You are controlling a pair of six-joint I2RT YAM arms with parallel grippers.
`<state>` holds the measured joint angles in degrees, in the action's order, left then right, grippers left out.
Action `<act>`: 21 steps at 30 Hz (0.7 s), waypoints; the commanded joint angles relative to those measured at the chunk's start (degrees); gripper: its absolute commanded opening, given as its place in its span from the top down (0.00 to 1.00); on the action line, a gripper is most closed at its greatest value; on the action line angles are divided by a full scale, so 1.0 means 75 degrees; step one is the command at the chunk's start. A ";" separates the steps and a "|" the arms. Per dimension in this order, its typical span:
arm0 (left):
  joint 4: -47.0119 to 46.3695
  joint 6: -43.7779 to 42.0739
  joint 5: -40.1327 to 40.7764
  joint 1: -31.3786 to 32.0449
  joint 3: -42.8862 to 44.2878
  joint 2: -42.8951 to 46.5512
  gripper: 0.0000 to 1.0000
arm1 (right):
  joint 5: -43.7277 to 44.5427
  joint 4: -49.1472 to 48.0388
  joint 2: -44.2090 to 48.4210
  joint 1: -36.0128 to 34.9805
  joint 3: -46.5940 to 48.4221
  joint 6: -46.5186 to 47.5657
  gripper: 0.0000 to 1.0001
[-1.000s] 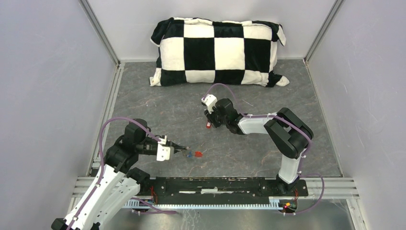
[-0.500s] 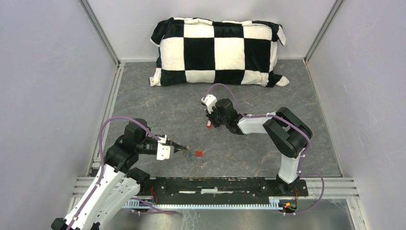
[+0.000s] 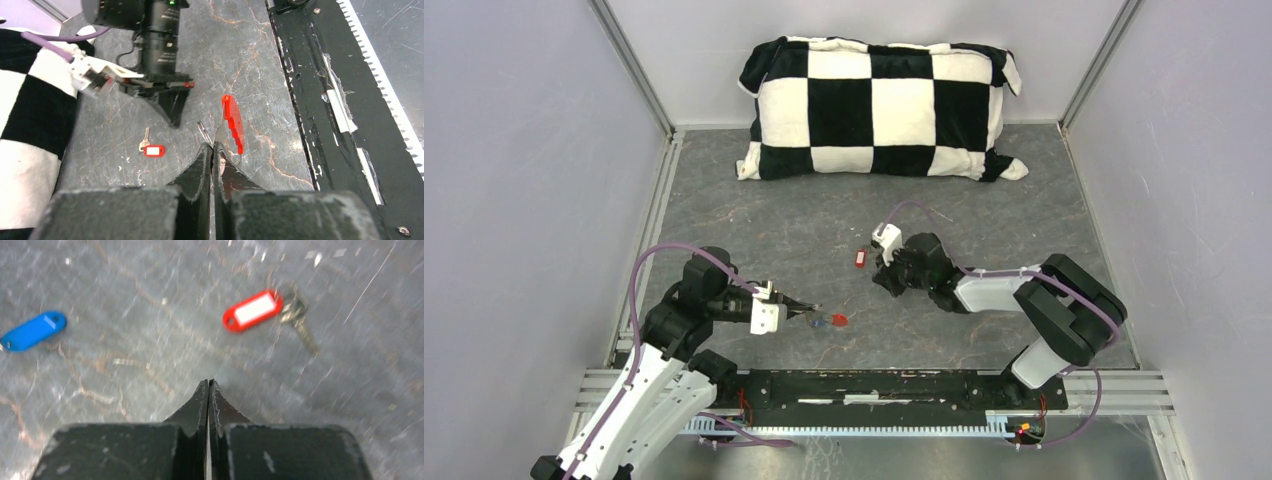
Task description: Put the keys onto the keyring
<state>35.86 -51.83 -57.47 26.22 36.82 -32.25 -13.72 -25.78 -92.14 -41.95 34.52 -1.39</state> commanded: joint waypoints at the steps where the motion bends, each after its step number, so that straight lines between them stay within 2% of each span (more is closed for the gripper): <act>1: -0.0304 0.0353 -0.0297 0.0008 0.0315 0.0058 0.98 | -0.0133 -0.0609 0.0515 0.0004 -0.0673 -0.0403 0.96; 3: -0.0301 0.0348 -0.0356 0.0008 0.0304 0.0020 0.98 | 0.0405 -0.0525 0.0612 -0.0005 -0.0567 -0.0300 0.67; 5: -0.0329 0.0378 -0.0393 0.0008 0.0319 -0.0047 0.98 | 0.0738 -0.0475 0.0601 -0.0007 -0.0268 -0.0152 0.55; 7: -0.0380 0.0478 -0.0379 0.0008 0.0367 -0.0106 0.98 | 0.0887 -0.0364 0.0403 -0.0004 0.0185 -0.0074 0.48; 11: -0.0424 0.0622 -0.0308 0.0008 0.0429 -0.0185 0.98 | 0.1249 -0.0576 0.0009 -0.0003 0.0821 -0.0083 0.46; 14: -0.0629 0.0970 -0.0314 0.0008 0.0449 -0.0220 0.98 | 0.2087 -0.2414 0.0722 0.0012 0.0029 -0.0339 0.39; 15: -0.0650 0.1025 -0.0327 0.0008 0.0475 -0.0242 0.98 | 0.2431 -0.2864 0.0861 0.0044 -0.0124 -0.0627 0.08; 16: -0.0636 0.1044 -0.0317 0.0010 0.0509 -0.0255 0.98 | 0.2830 -0.2729 0.0803 0.0056 -0.0100 -0.0998 0.02; 17: -0.0644 0.1051 -0.0301 0.0010 0.0551 -0.0267 0.98 | 0.2920 -0.2671 0.0518 0.0063 0.0005 -0.1203 0.02; 19: -0.0623 0.1029 -0.0244 0.0008 0.0601 -0.0264 0.98 | 0.2009 -0.1224 -0.0377 0.0129 0.1242 -0.0297 0.02; 21: -0.0624 0.1050 -0.0234 0.0008 0.0638 -0.0259 0.98 | 0.1846 -0.0044 -0.0914 0.0137 0.2168 -0.0077 0.02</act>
<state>34.04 -46.85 -57.69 26.22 38.50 -34.20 1.06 -36.80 -91.35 -41.32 38.74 -5.26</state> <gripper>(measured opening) 0.043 0.979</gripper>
